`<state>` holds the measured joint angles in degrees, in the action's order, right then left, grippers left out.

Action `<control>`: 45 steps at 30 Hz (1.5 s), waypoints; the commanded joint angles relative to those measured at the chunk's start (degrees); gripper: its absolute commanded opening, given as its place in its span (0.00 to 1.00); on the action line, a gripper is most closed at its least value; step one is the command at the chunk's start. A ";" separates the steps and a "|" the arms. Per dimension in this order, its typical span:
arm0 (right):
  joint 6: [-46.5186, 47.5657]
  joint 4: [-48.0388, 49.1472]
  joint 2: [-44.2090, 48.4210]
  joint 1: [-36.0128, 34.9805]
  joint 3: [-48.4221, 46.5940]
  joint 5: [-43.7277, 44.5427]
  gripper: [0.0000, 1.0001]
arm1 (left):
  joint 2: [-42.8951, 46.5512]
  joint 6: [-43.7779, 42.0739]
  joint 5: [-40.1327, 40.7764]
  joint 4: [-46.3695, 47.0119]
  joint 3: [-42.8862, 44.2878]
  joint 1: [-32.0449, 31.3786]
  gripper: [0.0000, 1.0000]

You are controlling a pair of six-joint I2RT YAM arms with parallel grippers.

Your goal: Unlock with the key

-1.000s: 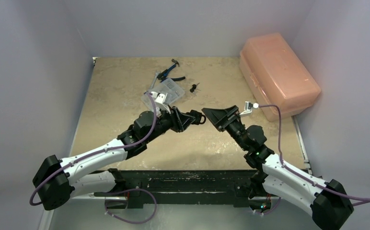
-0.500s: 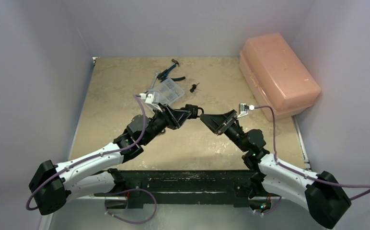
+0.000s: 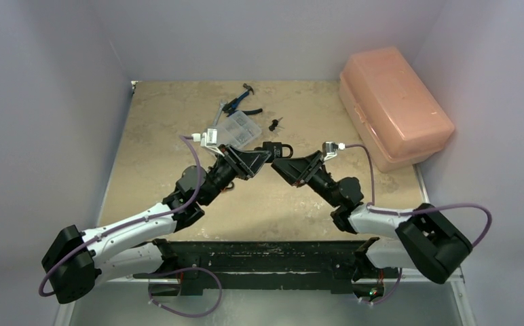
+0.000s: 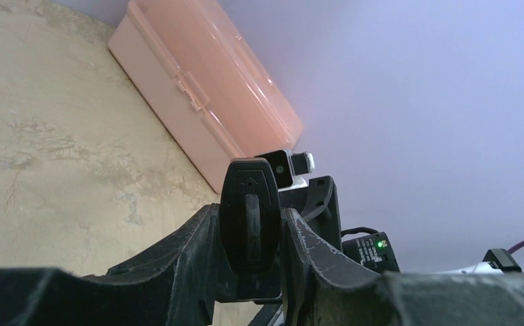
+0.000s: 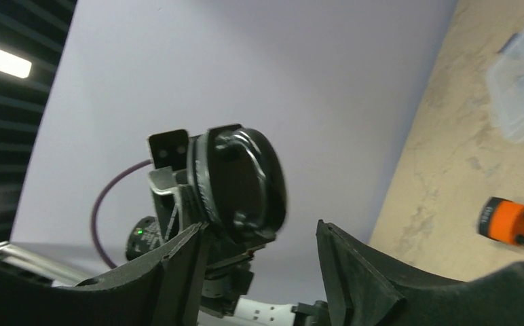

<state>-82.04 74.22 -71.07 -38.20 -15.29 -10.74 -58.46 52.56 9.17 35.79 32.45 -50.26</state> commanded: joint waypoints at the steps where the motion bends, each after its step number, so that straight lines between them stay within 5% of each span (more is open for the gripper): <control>1: -4.42 14.89 -4.31 0.14 -4.47 -3.05 0.64 | 0.92 3.19 -0.78 10.54 0.33 0.30 0.00; 14: -5.83 20.34 -7.37 0.47 -5.79 -2.53 0.50 | 2.96 2.60 -0.32 9.23 -0.32 0.43 0.00; 28: -4.23 18.05 -5.61 1.02 -6.77 -3.13 0.49 | 4.23 6.85 -1.87 10.95 -3.54 0.42 0.00; 41: -1.67 13.17 -5.11 1.05 -9.01 -8.07 0.03 | 3.26 6.25 -2.98 12.19 -4.75 0.41 0.00; 42: -1.45 12.77 -4.94 1.02 -8.97 -8.26 0.00 | 3.63 5.17 -3.15 11.35 -4.64 0.40 0.02; 45: -0.55 10.40 -3.96 1.14 -9.01 -8.79 0.00 | 5.30 2.22 -3.38 6.32 -3.50 0.43 0.37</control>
<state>-85.21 83.61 -77.73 -36.95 -21.96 -16.47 -55.68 58.72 8.14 42.61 27.73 -49.87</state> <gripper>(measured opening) 0.352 0.358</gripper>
